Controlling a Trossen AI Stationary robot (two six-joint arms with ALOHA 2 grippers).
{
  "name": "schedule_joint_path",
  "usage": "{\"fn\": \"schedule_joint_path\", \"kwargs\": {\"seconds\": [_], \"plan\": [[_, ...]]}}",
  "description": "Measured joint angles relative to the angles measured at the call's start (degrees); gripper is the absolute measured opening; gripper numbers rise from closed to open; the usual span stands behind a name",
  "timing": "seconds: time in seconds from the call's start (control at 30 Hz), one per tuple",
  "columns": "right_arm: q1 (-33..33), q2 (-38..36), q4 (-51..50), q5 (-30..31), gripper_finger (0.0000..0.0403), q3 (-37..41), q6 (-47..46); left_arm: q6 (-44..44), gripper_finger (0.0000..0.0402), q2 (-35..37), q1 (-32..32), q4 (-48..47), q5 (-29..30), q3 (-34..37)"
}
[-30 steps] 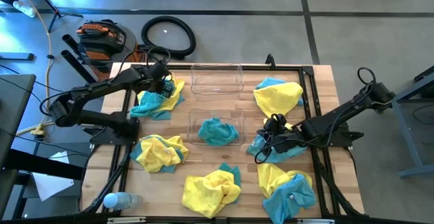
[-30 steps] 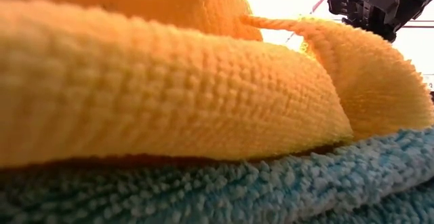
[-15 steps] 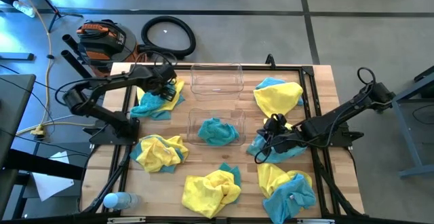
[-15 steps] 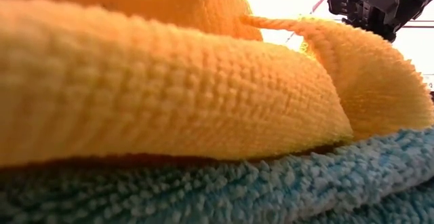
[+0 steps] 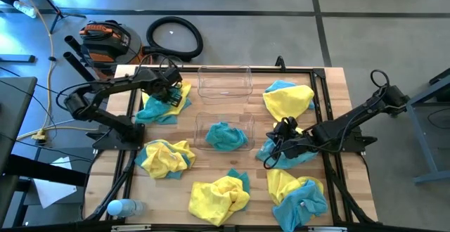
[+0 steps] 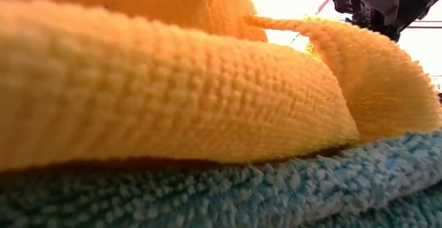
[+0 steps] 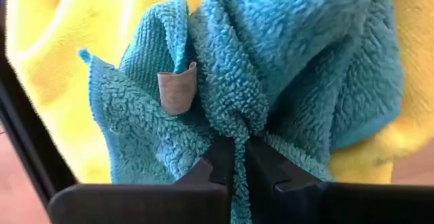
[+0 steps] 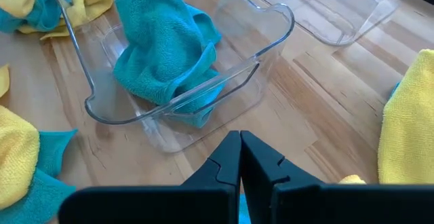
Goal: Sort microfiber towel by color & place in baskets
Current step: Put the blue microfiber towel into the bottom transparent bin
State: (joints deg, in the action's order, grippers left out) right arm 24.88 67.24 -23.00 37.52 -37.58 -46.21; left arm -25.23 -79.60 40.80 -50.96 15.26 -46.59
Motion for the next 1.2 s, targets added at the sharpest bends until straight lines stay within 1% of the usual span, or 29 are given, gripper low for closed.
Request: {"fn": "schedule_joint_path", "kwargs": {"seconds": [0.17,0.37,0.47,0.6,0.73,0.9,1.07,1.2], "plan": [[0.0,0.0,0.0,0.0,0.0003,0.0,0.1,0.3,0.0002,7.4,-1.3,-0.5,0.4,0.0],[0.0,0.0,0.0,0.0,0.0003,0.0,0.2,0.3,0.0001,18.2,-6.1,-0.6,0.4,-0.2],[0.0,0.0,0.0,0.0,0.0003,0.0,0.2,0.3,0.0001,22.5,-9.4,-1.6,0.5,-2.1],[0.0,0.0,0.0,0.0,0.0003,0.0,0.2,-0.2,0.0001,25.7,-15.0,-2.5,2.9,-7.2],[0.0,0.0,0.0,0.0,0.0003,0.0,0.2,-0.1,0.0000,26.2,-21.3,-2.3,3.2,-12.9],[0.0,0.0,0.0,0.8,0.0003,0.0,1.5,-0.1,0.0000,23.9,-30.3,-1.0,6.1,-18.8],[0.0,0.0,-0.2,2.0,0.0003,0.0,1.3,1.8,0.0000,19.9,-38.7,4.6,7.0,-22.7],[0.0,0.0,-0.2,2.0,0.0003,0.0,1.2,3.9,0.0000,15.0,-44.2,8.9,6.8,-25.6]]}}
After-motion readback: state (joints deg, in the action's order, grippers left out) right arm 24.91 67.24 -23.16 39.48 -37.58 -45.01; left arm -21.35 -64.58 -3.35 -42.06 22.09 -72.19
